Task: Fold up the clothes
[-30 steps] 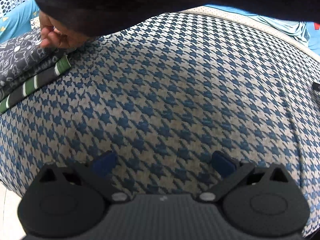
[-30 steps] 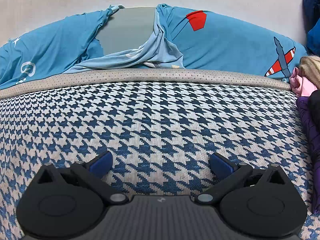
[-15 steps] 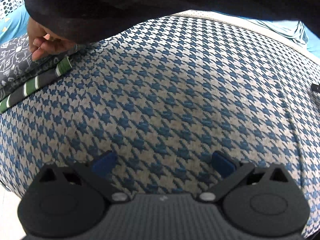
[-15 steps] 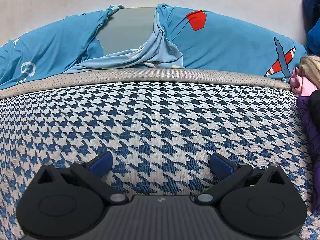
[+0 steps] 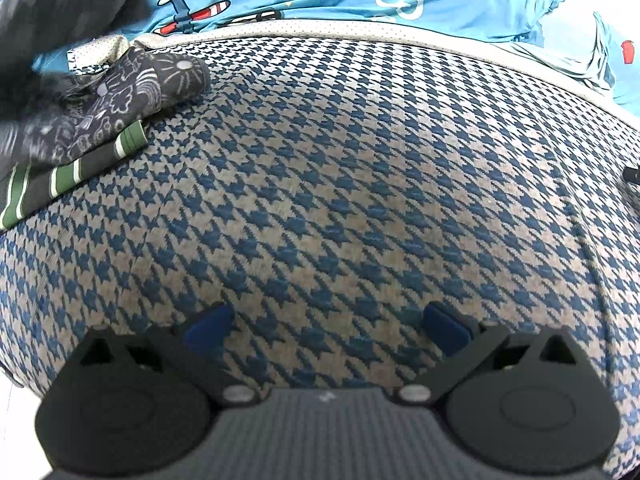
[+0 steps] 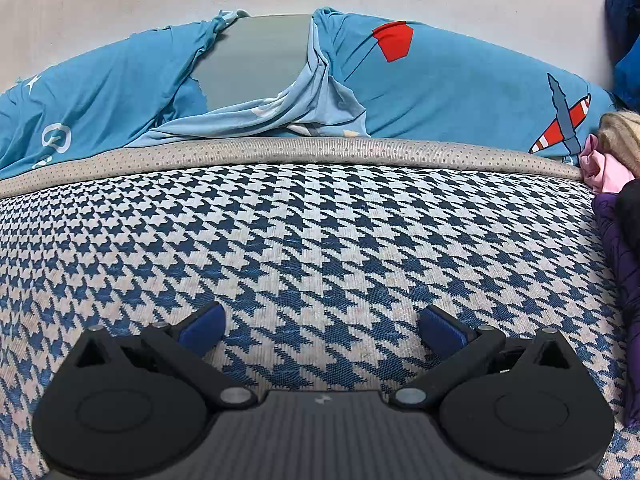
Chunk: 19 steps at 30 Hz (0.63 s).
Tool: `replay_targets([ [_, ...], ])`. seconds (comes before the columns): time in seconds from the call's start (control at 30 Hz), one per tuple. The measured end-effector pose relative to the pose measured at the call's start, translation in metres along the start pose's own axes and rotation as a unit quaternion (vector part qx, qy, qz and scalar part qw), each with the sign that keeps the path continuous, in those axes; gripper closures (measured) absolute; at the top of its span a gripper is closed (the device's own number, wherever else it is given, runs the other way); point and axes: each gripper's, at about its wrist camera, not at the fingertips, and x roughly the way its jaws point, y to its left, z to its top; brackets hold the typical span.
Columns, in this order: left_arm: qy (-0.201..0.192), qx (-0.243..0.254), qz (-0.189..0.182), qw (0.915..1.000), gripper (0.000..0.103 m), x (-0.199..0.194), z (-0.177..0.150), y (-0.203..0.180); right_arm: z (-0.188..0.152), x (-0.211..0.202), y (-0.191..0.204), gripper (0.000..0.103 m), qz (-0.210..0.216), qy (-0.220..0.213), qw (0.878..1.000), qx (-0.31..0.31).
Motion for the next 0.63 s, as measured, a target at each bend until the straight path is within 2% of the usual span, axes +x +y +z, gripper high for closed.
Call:
replay_targets([
  [0.63, -0.015, -0.007, 0.013, 0.9998, 0.000, -0.0074, -0.0039, -0.0087, 0.0000, -0.0001, -0.0005, 0.000, 0.000, 0.000, 1.000, 0.000],
])
